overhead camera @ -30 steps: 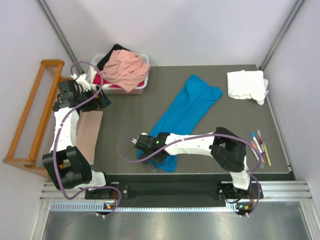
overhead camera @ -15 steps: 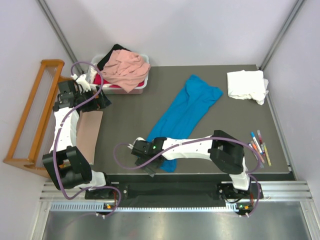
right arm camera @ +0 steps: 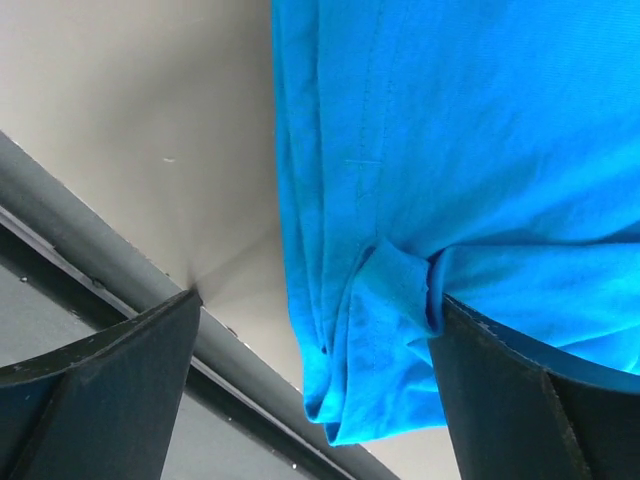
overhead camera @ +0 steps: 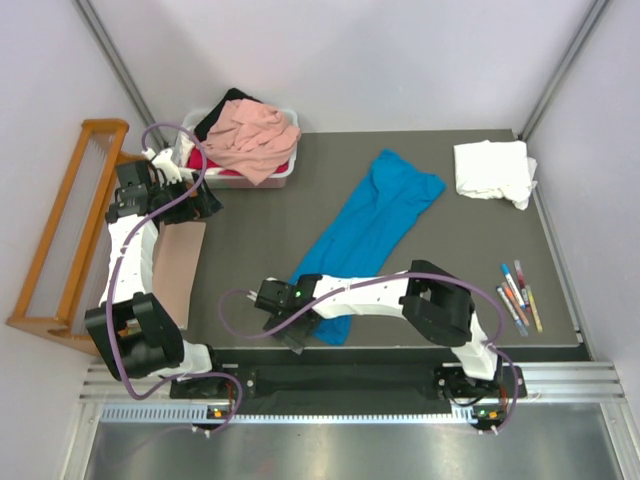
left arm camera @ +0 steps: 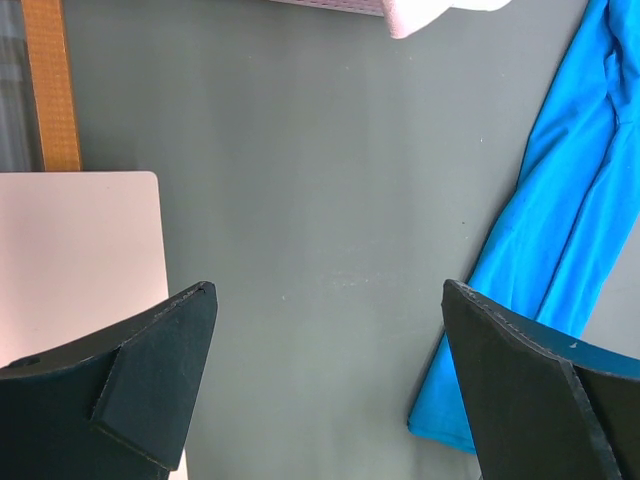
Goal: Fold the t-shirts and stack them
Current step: Fold the tshirt
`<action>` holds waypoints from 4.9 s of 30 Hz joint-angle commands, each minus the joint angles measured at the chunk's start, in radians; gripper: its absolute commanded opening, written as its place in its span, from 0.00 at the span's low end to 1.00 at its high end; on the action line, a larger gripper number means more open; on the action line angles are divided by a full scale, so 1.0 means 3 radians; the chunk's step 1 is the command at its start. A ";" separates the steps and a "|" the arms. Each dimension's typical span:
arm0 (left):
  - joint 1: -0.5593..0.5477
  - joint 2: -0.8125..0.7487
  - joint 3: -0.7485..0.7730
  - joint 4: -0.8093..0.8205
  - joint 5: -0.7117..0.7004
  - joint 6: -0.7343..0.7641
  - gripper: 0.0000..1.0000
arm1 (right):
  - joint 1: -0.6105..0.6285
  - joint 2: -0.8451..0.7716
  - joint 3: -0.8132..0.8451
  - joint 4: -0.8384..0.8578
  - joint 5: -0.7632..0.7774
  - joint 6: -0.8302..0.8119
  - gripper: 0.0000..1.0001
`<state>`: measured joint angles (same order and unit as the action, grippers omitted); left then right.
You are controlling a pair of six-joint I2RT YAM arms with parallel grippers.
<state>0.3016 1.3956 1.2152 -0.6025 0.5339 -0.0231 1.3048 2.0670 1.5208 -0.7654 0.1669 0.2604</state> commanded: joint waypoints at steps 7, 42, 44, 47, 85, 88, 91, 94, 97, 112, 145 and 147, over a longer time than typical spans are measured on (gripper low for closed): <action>0.0028 -0.0137 0.0020 0.0004 -0.0051 0.0148 0.99 | -0.0300 0.0146 -0.0196 0.0521 -0.0132 -0.0127 0.53; 0.0028 -0.0173 0.0081 -0.0011 0.0061 0.0118 0.99 | 0.0196 -0.0462 -0.0263 0.0041 -0.0449 0.0011 0.00; 0.0028 -0.0173 0.0091 -0.0021 0.0066 0.0118 0.99 | 0.0242 -0.0580 -0.0278 0.0031 -0.0540 0.0098 0.00; 0.0023 -0.0178 0.0101 -0.0027 0.0097 0.0113 0.99 | 0.0268 -0.0733 -0.0268 -0.0046 -0.0546 0.0180 0.00; 0.0023 -0.0050 0.0245 -0.0144 0.0138 0.0230 0.99 | -0.1792 -0.0892 -0.0472 0.0460 -0.0234 -0.0392 0.00; 0.0023 -0.0035 0.0224 -0.0134 0.0153 0.0225 0.99 | -0.1859 -0.0877 -0.0391 0.0475 -0.0198 -0.0387 0.00; 0.0023 -0.0030 0.0229 -0.0134 0.0148 0.0225 0.99 | -0.1890 -0.0902 -0.0284 0.0481 -0.0214 -0.0387 0.00; 0.0028 -0.0035 0.0229 -0.0134 0.0153 0.0230 0.99 | -0.1941 -0.0867 -0.0232 0.0435 -0.0204 -0.0413 0.00; 0.0023 -0.0030 0.0209 -0.0129 0.0148 0.0235 0.99 | -0.2017 -0.0841 -0.0268 0.0480 -0.0219 -0.0418 0.00; 0.0023 -0.0035 0.0250 -0.0251 0.0153 0.0353 0.99 | -0.2355 -0.0340 -0.0258 0.0578 -0.0178 -0.0444 0.13; -0.1209 0.0077 -0.0031 -0.0533 0.0010 0.0793 0.99 | -0.1901 -0.1791 -0.1044 0.0582 0.0001 0.0363 0.63; -0.1454 0.0179 -0.0082 -0.0436 -0.0021 0.0793 0.99 | -0.1748 -0.1985 -0.1395 0.0689 -0.0004 0.0517 0.70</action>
<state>-0.0357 1.4120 1.2263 -0.7689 0.5636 0.1864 0.7067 1.5764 1.2545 -0.6117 0.2100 0.2905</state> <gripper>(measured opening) 0.987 0.649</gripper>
